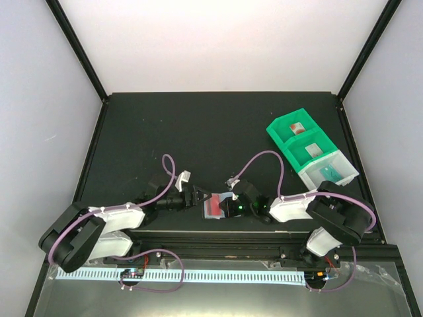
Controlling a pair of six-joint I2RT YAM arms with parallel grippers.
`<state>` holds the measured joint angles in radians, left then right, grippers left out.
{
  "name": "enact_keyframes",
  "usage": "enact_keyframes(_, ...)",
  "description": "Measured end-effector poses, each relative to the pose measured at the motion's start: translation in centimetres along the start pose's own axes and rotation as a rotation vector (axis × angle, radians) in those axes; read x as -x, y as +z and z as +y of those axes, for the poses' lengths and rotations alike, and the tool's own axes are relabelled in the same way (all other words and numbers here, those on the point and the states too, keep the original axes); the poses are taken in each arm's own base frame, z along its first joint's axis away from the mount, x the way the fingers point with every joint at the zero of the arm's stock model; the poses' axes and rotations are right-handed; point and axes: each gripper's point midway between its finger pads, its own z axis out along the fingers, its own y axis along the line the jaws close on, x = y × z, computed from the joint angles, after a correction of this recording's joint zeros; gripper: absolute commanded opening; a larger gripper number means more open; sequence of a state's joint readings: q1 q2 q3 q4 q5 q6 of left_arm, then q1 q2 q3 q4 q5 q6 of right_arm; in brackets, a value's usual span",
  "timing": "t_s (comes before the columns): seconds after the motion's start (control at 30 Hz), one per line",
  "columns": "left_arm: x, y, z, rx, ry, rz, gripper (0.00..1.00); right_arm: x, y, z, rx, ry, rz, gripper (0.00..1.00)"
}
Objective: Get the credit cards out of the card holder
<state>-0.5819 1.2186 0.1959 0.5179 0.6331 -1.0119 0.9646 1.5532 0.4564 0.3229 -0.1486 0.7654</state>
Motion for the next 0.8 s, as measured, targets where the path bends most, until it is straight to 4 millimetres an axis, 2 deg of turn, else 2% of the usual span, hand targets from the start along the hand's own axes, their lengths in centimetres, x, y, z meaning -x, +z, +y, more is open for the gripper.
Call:
enact_keyframes(0.2, 0.4, 0.5, -0.4, -0.015, 0.003, 0.004, 0.86, 0.0, 0.0, 0.0, 0.008, -0.001, -0.005, 0.04)
enact_keyframes(0.6, -0.2, 1.6, 1.0, 0.007, -0.034, 0.047, 0.85, 0.0, 0.0, 0.0, 0.009, -0.001, -0.007, 0.04)
enact_keyframes(0.8, -0.3, 1.8, 1.0, 0.000, -0.032, 0.050, 0.85, 0.0, 0.0, 0.0, 0.009, -0.001, -0.007, 0.04)
